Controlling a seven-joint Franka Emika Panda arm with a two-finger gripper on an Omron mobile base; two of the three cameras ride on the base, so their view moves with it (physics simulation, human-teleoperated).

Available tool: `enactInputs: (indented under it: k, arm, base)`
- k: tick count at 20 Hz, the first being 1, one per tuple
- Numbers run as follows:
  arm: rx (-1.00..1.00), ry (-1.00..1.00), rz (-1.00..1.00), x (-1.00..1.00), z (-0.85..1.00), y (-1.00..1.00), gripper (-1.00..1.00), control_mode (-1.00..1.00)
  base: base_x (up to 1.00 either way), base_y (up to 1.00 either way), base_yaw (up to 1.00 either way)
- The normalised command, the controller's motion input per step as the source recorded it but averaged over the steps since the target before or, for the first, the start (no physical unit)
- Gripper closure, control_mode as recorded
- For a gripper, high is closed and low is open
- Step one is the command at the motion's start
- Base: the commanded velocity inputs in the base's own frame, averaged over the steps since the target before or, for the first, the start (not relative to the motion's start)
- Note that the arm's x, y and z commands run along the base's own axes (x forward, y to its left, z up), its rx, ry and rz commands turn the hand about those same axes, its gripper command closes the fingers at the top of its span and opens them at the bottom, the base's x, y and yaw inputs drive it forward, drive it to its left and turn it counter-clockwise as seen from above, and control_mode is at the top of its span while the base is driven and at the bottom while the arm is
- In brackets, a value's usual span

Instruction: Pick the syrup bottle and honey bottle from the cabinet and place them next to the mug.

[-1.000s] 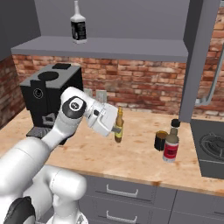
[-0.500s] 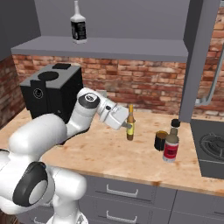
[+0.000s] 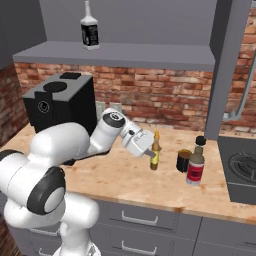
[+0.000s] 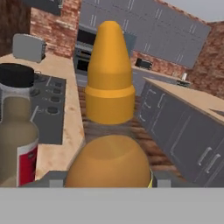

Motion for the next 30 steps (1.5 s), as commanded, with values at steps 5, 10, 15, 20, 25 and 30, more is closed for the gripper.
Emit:
enactInputs:
  k: [5, 10, 15, 20, 25, 30]
  arm:
    - [0.0, 0.0, -0.05, 0.0, -0.35, -0.01, 1.0, -1.0]
    - [0.0, -0.06, -0.01, 0.0, -0.27, 0.0, 1.0, -1.0]
    - [0.0, -0.1, 0.0, 0.0, -0.22, 0.0, 1.0, -1.0]
    - [0.0, -0.17, 0.0, 0.0, -0.22, 0.0, 1.0, -1.0]
    - [0.0, -0.14, 0.0, 0.0, -0.11, 0.0, 1.0, -1.0]
    - [0.0, -0.01, 0.0, 0.07, -0.03, 0.0, 1.0, -1.0]
  base:
    - [0.0, 0.0, 0.0]
    - [0.0, 0.0, 0.0]
    - [0.0, 0.0, 0.0]
    - [0.0, 0.0, 0.0]
    - [0.0, 0.0, 0.0]
    - [0.0, 0.0, 0.0]
